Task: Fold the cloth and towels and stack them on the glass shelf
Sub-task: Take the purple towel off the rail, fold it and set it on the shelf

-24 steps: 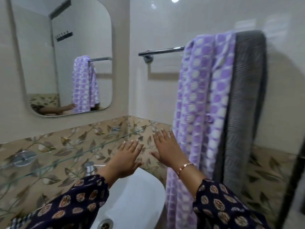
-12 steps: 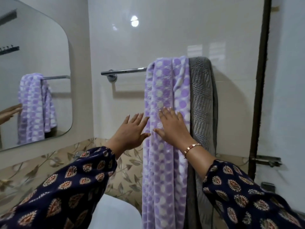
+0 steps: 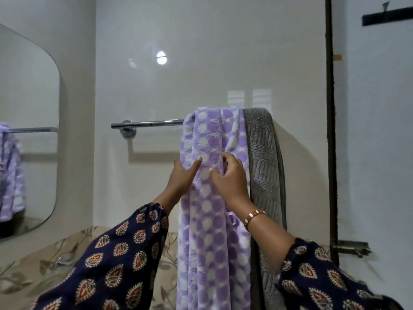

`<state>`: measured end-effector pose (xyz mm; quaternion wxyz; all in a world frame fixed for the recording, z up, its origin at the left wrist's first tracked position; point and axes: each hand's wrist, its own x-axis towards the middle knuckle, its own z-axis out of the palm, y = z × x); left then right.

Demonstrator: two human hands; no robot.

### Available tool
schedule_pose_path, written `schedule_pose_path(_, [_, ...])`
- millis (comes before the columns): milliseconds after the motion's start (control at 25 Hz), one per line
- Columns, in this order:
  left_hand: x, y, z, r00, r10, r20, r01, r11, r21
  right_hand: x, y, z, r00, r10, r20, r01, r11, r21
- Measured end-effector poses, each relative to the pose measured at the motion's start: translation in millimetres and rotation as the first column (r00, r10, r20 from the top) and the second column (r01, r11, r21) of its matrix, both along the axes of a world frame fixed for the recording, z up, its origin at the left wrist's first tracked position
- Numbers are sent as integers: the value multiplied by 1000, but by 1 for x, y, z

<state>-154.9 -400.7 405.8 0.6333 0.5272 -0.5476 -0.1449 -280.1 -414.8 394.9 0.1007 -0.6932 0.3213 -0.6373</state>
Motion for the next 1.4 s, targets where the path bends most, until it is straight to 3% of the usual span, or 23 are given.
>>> schedule_pose_path(160, [-10,-28,5,1000,-5,-3,5,997,-72,-6,-4,5,999,41,-2,-41,998,38])
schedule_pose_path(320, [-9,-42,4,973,221,63,-209,965,-155,-11,-3,8,1000,-8,18,8,1000,9])
schedule_pose_path(600, [-4,-11,-2,888,412,205,-361,900,-245,-3,-7,22,996,-86,38,87,996,-9])
schedule_pose_path(1040, [-26,17,-18,942,313,117,-269,918,-292,14,8,37,999,31,14,-34,977,212])
schedule_pose_path(1240, [-32,35,-91,958,260,120,-222,939,-262,22,8,28,996,87,11,-85,915,395])
schedule_pose_path(1400, [-19,39,-92,908,282,309,-214,948,-237,21,8,17,999,33,-43,-16,937,349])
